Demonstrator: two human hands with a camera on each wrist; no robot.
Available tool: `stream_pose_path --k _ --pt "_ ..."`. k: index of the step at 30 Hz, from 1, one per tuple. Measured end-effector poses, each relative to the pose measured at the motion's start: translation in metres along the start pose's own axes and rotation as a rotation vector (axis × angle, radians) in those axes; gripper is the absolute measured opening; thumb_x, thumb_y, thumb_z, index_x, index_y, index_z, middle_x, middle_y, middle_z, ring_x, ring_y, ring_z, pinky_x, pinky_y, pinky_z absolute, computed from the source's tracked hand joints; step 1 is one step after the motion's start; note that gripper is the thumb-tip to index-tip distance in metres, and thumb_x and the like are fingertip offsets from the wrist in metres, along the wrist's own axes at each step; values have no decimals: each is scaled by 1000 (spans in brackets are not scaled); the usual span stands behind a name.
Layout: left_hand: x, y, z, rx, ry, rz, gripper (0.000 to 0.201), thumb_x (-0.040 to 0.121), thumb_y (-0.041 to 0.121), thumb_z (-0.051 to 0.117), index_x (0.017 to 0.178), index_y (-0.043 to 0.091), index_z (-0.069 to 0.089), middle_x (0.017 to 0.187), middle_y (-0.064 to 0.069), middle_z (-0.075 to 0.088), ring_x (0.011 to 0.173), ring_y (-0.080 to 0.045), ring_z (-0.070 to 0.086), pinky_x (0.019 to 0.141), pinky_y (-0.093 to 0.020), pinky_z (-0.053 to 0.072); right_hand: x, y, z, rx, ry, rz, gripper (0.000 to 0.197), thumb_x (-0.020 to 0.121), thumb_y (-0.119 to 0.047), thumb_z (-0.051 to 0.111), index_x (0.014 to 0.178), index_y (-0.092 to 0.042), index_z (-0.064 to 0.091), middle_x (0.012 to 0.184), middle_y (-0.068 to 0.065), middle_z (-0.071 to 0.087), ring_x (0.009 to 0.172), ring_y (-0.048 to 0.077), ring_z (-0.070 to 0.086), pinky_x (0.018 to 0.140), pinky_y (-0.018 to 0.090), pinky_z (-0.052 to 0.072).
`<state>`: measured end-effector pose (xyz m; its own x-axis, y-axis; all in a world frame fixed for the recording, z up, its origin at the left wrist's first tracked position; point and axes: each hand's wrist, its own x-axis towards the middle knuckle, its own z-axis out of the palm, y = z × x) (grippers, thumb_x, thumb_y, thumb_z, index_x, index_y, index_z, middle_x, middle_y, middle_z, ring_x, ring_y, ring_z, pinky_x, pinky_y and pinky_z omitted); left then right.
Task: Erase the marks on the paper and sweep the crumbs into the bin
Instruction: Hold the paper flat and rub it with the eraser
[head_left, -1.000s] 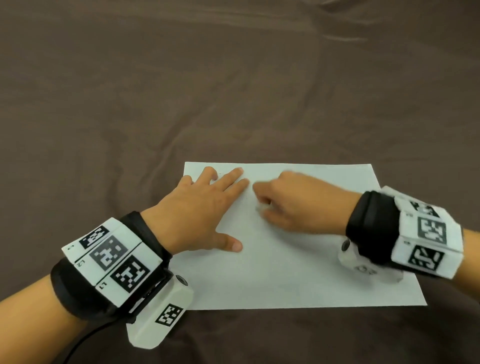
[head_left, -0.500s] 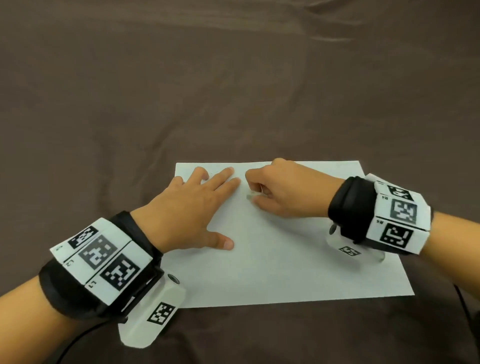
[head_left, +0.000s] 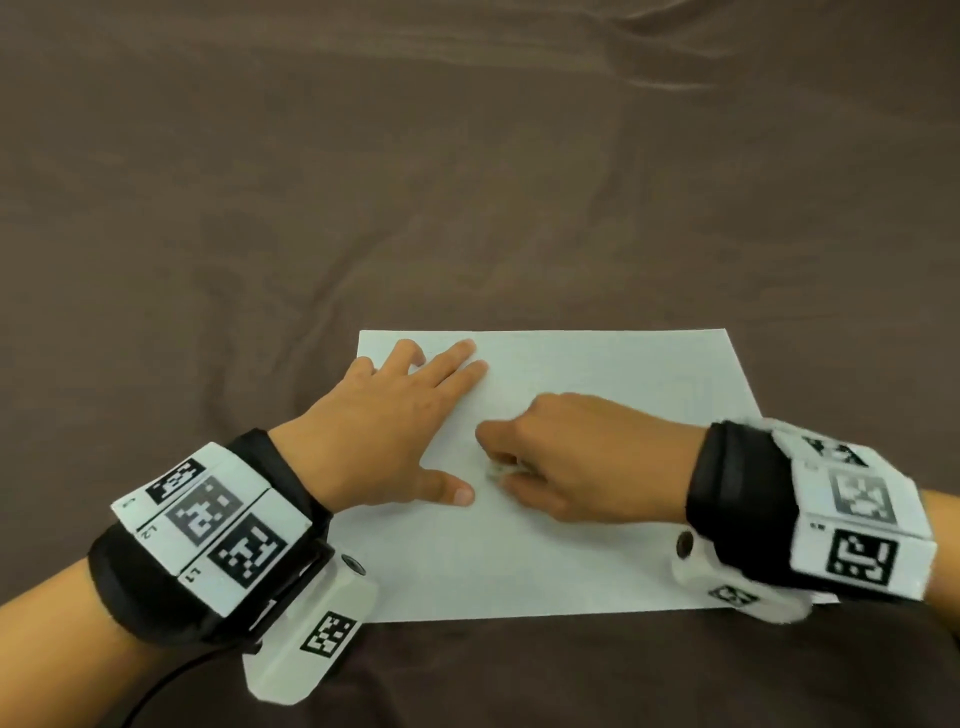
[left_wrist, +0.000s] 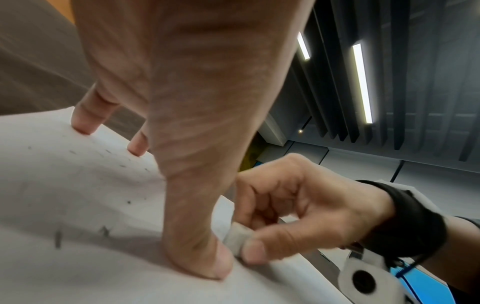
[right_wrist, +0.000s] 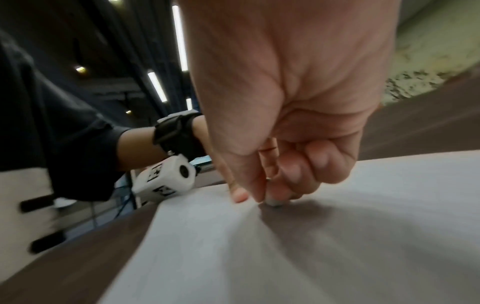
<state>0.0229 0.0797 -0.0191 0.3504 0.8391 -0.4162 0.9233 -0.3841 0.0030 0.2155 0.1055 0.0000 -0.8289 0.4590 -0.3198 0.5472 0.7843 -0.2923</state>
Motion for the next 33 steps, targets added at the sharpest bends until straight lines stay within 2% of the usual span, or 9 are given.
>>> stream_pose_path --k 4,7,9,13,18,23,28,31,33 --pt "0 0 0 -2 6 -2 109 78 79 48 154 30 -12 160 14 -18 142 -20 11 107 -38 31 6 25 -16 -19 90 143 19 93 -27 49 80 -16 41 62 -7 40 59 19 40 55 33 29" --pt "-1 0 1 8 -4 -3 109 78 80 46 154 29 -13 160 14 -20 142 -20 11 108 -39 31 -5 0 0 -17 -13 1 20 93 -25 48 80 -21 33 62 -8 35 53 10 34 56 32 27" --pt "0 0 1 10 -4 -3 109 78 80 46 154 29 -14 160 14 -21 142 -20 10 108 -38 30 -8 -8 5 27 -44 -36 19 93 -26 48 80 -21 35 62 -8 37 52 10 36 55 32 30" --pt "0 0 0 -6 -3 -5 108 78 79 48 154 30 -12 160 14 -19 142 -20 9 108 -39 29 5 24 -13 22 101 154 19 91 -26 49 78 -16 39 62 -5 41 58 21 41 55 34 30" --pt "0 0 1 6 -2 -1 109 78 80 47 154 30 -14 160 13 -20 142 -20 10 108 -39 30 -11 -9 9 39 -24 -28 19 93 -25 48 80 -20 35 61 -6 38 53 16 40 54 35 35" --pt "0 1 -1 3 -9 0 108 79 78 47 153 30 -14 160 14 -20 143 -20 9 110 -39 28 1 20 -9 2 91 132 19 93 -27 49 80 -14 40 62 -3 42 61 27 45 55 34 34" --pt "-1 1 -1 4 -15 -1 109 79 79 47 153 30 -15 160 13 -22 143 -20 8 110 -39 29 -17 -10 9 59 -38 -34 16 95 -27 46 83 -17 41 63 -6 42 54 15 42 55 34 39" --pt "0 0 -1 5 -13 -1 109 79 79 47 154 30 -15 160 13 -21 143 -21 9 110 -40 29 -10 11 -4 42 36 101 21 94 -30 48 81 -16 41 63 -4 43 57 21 45 57 36 39" --pt "0 0 -1 -1 -14 -3 109 79 79 47 154 30 -15 160 13 -21 143 -20 9 110 -40 29 -9 15 -3 14 73 123 20 94 -28 47 80 -17 38 63 -3 42 59 24 45 56 35 38"
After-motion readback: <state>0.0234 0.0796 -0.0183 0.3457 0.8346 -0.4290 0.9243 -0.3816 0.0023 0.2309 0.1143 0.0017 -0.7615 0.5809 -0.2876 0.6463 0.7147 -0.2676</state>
